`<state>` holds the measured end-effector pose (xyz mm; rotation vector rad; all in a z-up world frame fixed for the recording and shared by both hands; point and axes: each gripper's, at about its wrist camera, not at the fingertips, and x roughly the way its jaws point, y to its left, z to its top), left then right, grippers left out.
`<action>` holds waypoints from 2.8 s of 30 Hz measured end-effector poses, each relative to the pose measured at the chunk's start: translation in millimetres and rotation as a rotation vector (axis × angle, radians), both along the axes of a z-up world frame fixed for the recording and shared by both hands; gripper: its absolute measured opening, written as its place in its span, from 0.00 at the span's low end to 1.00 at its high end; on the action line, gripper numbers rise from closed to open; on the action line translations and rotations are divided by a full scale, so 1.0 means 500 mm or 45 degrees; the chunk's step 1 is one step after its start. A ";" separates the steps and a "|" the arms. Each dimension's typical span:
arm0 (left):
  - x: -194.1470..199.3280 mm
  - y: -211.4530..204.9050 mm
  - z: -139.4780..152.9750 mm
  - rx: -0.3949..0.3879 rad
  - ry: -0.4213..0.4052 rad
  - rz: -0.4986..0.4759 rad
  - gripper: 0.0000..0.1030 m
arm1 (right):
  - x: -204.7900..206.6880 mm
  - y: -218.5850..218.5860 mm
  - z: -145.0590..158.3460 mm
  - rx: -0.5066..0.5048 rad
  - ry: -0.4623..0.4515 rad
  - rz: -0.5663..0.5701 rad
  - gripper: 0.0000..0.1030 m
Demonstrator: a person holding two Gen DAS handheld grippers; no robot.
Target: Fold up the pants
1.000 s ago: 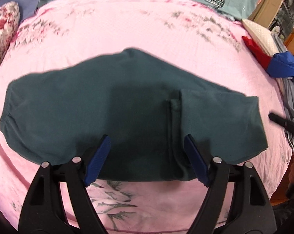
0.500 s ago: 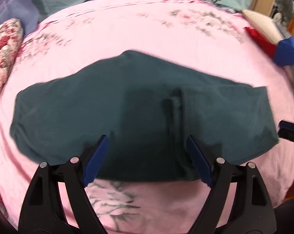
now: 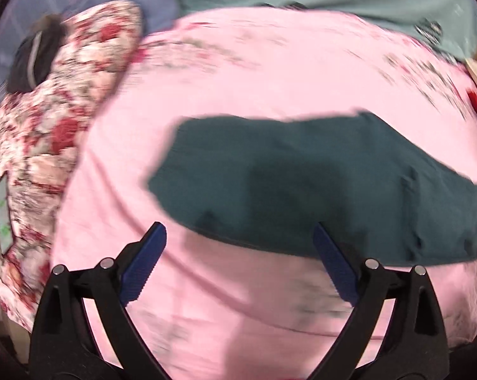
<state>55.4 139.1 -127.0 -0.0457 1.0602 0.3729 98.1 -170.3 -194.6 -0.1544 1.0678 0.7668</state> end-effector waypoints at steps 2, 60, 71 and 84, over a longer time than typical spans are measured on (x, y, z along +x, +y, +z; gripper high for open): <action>0.009 0.090 0.021 -0.016 -0.025 0.030 0.92 | -0.021 0.072 0.030 0.036 -0.092 0.059 0.44; 0.227 0.415 -0.155 -1.224 0.161 -0.312 0.95 | -0.094 0.760 0.009 -0.270 -0.389 0.084 0.13; 0.224 0.327 -0.137 -1.287 0.183 -0.406 0.97 | -0.119 0.721 0.030 -0.264 -0.445 0.027 0.13; 0.222 0.283 -0.161 -1.311 0.254 -0.374 0.93 | -0.136 0.707 0.042 -0.253 -0.477 -0.011 0.13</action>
